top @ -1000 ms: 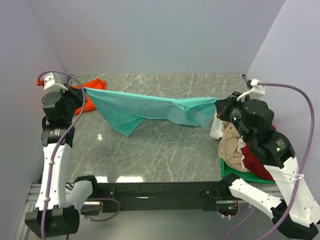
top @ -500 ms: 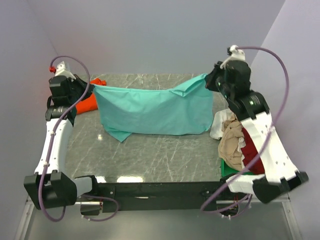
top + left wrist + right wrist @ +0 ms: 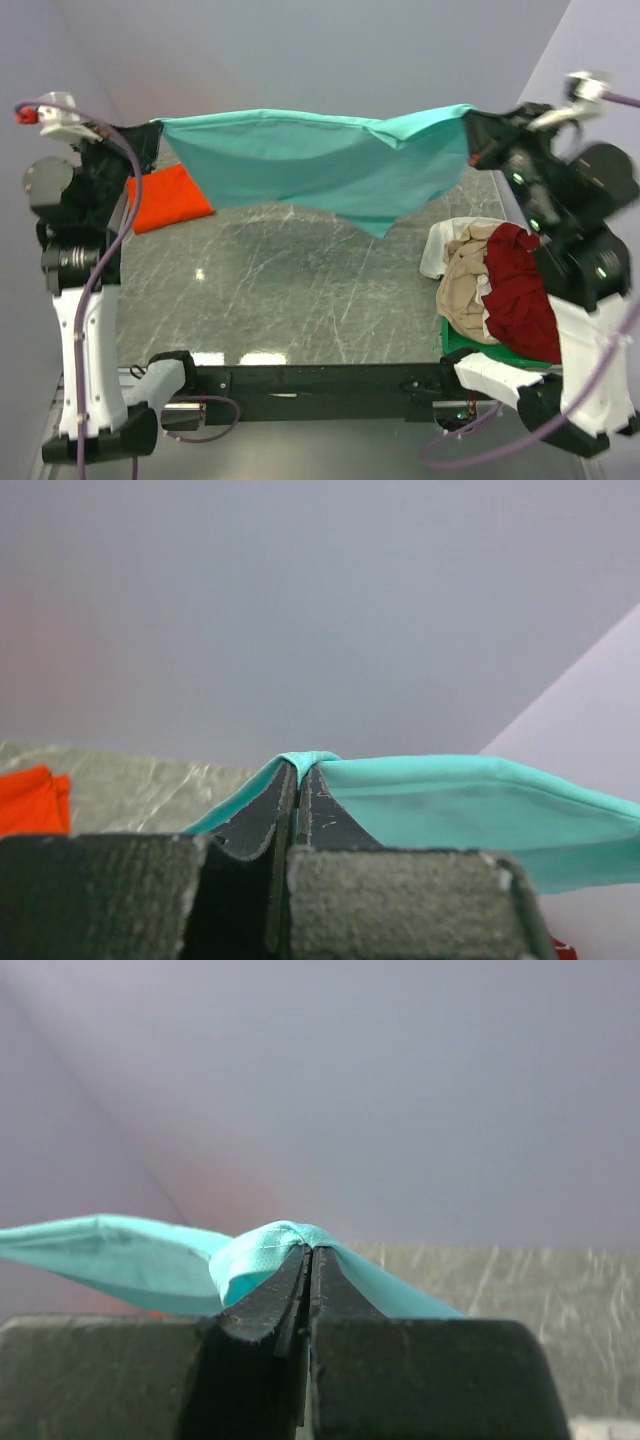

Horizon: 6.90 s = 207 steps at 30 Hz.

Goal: Fold and stack the t-shirts
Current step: Flatten the tshirt out

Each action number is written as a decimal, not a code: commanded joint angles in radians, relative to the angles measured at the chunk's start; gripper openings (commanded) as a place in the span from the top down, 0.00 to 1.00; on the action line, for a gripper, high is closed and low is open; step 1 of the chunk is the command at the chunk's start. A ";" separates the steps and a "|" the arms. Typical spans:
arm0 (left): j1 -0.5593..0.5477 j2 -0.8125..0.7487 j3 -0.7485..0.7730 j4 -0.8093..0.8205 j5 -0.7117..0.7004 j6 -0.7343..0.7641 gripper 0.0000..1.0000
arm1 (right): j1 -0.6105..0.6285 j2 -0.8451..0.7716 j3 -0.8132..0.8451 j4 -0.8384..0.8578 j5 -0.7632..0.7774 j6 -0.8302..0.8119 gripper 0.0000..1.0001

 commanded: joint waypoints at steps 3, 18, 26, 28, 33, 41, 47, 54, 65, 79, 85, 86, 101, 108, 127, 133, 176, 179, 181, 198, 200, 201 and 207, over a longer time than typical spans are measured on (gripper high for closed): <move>-0.001 -0.154 0.029 0.050 -0.010 -0.031 1.00 | -0.004 -0.136 0.032 0.111 -0.074 -0.056 1.00; -0.003 0.030 -0.165 0.141 0.131 -0.070 0.99 | -0.007 0.085 0.011 0.143 -0.091 -0.059 1.00; -0.001 0.217 -0.304 0.164 0.114 -0.028 0.99 | -0.046 0.297 -0.075 0.178 -0.039 -0.030 1.00; -0.003 0.236 -0.328 0.158 0.104 -0.016 0.99 | -0.050 0.340 -0.091 0.178 -0.032 -0.028 1.00; -0.001 0.227 -0.365 0.144 0.077 0.005 0.99 | -0.053 0.377 -0.097 0.141 -0.004 -0.027 1.00; -0.003 0.032 -0.373 0.136 0.076 -0.016 0.99 | -0.052 0.177 -0.196 0.157 -0.016 -0.016 1.00; -0.001 -0.175 -0.325 0.125 0.039 -0.059 0.99 | -0.050 -0.115 -0.249 0.207 -0.064 -0.019 1.00; -0.001 -0.296 -0.169 0.041 0.008 -0.053 0.99 | -0.050 -0.233 -0.134 0.190 -0.087 -0.048 1.00; -0.003 -0.277 -0.173 0.075 0.033 -0.068 0.99 | -0.053 -0.103 -0.009 0.221 -0.124 -0.073 1.00; -0.006 0.545 -0.295 0.285 0.171 -0.039 0.69 | -0.202 0.683 0.162 0.156 -0.197 0.016 0.84; -0.072 0.632 -0.241 0.268 0.088 -0.001 0.32 | -0.230 1.175 0.618 -0.152 -0.248 0.016 0.28; -0.099 0.604 -0.253 0.268 0.070 0.005 0.30 | -0.228 1.116 0.539 -0.108 -0.258 0.022 0.27; -0.201 0.386 -0.544 0.260 -0.021 0.012 0.25 | -0.187 0.505 -0.577 0.351 -0.341 0.137 0.24; -0.201 0.394 -0.638 0.277 -0.005 0.010 0.24 | -0.090 0.434 -0.753 0.401 -0.349 0.148 0.25; -0.201 0.555 -0.669 0.225 -0.136 0.056 0.23 | -0.003 0.662 -0.766 0.404 -0.340 0.159 0.33; -0.202 0.628 -0.655 0.236 -0.113 0.058 0.23 | -0.004 0.712 -0.750 0.400 -0.357 0.162 0.33; -0.284 1.076 -0.086 0.069 -0.084 0.073 0.20 | -0.202 0.906 -0.565 0.302 -0.410 0.160 0.33; -0.284 1.116 -0.038 0.055 -0.079 0.074 0.20 | -0.208 0.937 -0.520 0.290 -0.418 0.160 0.33; -0.284 1.142 -0.005 0.043 -0.081 0.076 0.20 | -0.215 0.955 -0.490 0.278 -0.418 0.157 0.34; -0.273 1.245 0.181 0.004 -0.082 0.084 0.20 | -0.250 1.084 -0.246 0.192 -0.492 0.133 0.34; -0.274 1.221 0.170 0.024 -0.090 0.082 0.20 | -0.248 1.075 -0.220 0.169 -0.492 0.118 0.34; -0.276 1.209 0.166 0.029 -0.094 0.082 0.20 | -0.250 1.069 -0.197 0.163 -0.492 0.113 0.34; -0.287 1.017 0.086 0.061 -0.182 0.085 0.21 | -0.248 0.962 -0.160 0.137 -0.502 0.079 0.34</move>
